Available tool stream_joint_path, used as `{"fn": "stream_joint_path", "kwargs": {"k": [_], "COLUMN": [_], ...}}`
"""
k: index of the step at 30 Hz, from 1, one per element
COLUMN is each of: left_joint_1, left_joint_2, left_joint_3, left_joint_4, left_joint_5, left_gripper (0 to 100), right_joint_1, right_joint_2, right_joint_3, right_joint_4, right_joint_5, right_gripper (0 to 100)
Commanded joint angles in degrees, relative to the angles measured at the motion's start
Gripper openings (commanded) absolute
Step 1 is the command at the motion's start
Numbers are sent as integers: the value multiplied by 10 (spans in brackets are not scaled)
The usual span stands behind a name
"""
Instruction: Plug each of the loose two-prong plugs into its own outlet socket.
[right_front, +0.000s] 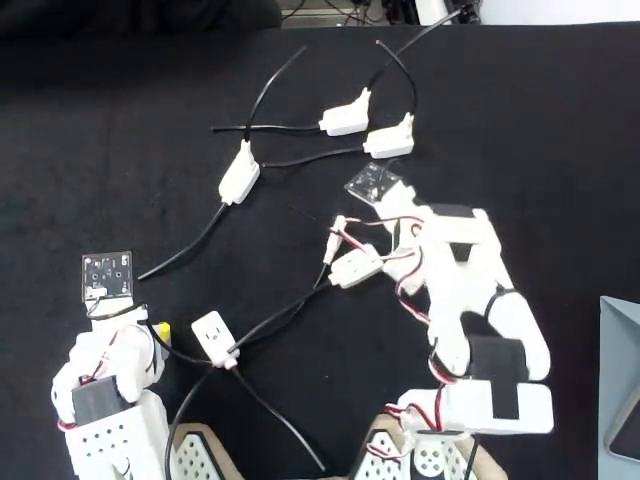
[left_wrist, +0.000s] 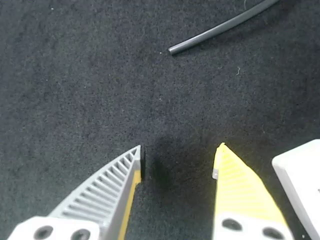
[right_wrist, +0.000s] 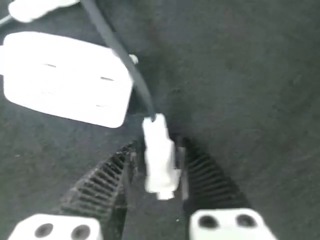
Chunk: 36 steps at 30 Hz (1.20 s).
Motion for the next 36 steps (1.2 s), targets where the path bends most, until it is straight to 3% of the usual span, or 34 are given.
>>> {"fn": "stream_joint_path", "kwargs": {"k": [1,10,22,36], "left_joint_1": [-4,-4,-4,-4], "left_joint_2": [-2,-2,-2,-2], "left_joint_3": [10,10,10,10], "left_joint_4": [3,3,3,3], "left_joint_5": [4,4,4,4], "left_gripper": [235,235,235,235], "right_joint_1": [8,12,-43,-138], "right_joint_2": [-1,-16,-218,-241], "right_joint_3": [-21,-29,-28,-28], "right_joint_4": [3,47,199,211], "right_joint_5": [2,-42,-186,-351], "right_gripper": [11,11,11,11]}}
